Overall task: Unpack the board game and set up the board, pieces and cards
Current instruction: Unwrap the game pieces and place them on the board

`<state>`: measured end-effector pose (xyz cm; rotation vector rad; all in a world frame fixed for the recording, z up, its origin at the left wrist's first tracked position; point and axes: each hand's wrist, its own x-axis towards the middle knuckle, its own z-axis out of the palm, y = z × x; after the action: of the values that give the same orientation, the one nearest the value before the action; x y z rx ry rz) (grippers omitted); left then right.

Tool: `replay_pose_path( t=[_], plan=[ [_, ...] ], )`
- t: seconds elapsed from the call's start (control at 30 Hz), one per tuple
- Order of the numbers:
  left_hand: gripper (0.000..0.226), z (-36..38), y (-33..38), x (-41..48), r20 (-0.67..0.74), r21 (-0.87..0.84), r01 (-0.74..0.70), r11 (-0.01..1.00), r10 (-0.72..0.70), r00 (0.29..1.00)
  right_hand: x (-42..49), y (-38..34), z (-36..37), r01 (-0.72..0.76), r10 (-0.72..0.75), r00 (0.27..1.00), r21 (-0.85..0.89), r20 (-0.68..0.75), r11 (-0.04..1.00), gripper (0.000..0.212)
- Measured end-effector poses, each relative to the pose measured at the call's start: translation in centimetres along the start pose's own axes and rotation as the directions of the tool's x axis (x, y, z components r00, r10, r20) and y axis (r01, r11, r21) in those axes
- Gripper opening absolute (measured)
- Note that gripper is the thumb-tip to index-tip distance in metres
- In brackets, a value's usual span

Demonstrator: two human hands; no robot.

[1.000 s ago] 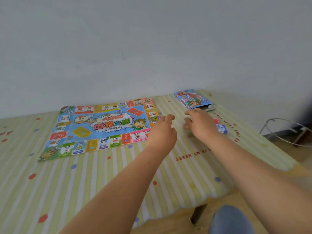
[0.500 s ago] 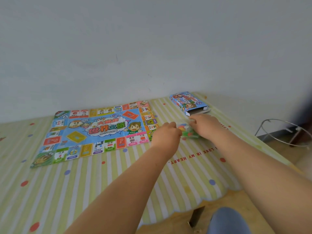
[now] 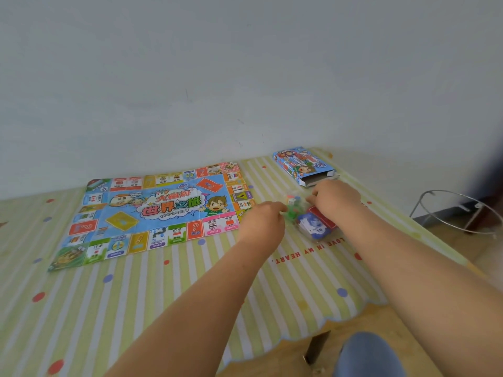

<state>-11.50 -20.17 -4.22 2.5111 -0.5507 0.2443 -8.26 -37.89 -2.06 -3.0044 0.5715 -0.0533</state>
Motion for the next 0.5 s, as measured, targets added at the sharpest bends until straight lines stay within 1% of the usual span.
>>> replay_pose_path(
  t=[0.17,0.23,0.37,0.43,0.5],
  plan=[
    [0.036,-0.1,-0.4,0.0,-0.010,0.000,0.000,1.000,0.000,1.000,-0.8,-0.4,0.0,-0.019,0.019,1.000,-0.001,0.011,1.000,0.031],
    [0.037,-0.2,-0.8,0.1,0.006,0.009,-0.004,1.000,0.004,1.000,-0.9,-0.5,0.1,-0.032,0.032,0.999,0.026,0.018,0.999,0.031],
    [0.039,-0.3,-1.2,0.1,0.045,0.041,-0.011,0.999,0.009,0.999,-1.1,-0.4,0.3,-0.004,0.002,1.000,0.065,0.021,0.998,0.032],
    [0.040,-0.3,-1.3,0.0,0.052,0.048,-0.007,0.999,0.005,0.999,-1.5,-0.5,0.3,0.059,-0.055,0.997,0.069,-0.049,0.996,0.030],
    [0.041,-0.3,-1.4,-0.1,0.045,0.045,-0.008,0.999,0.006,0.999,-1.9,-0.9,0.4,0.157,-0.140,0.977,0.095,-0.162,0.983,0.032]
  ],
)
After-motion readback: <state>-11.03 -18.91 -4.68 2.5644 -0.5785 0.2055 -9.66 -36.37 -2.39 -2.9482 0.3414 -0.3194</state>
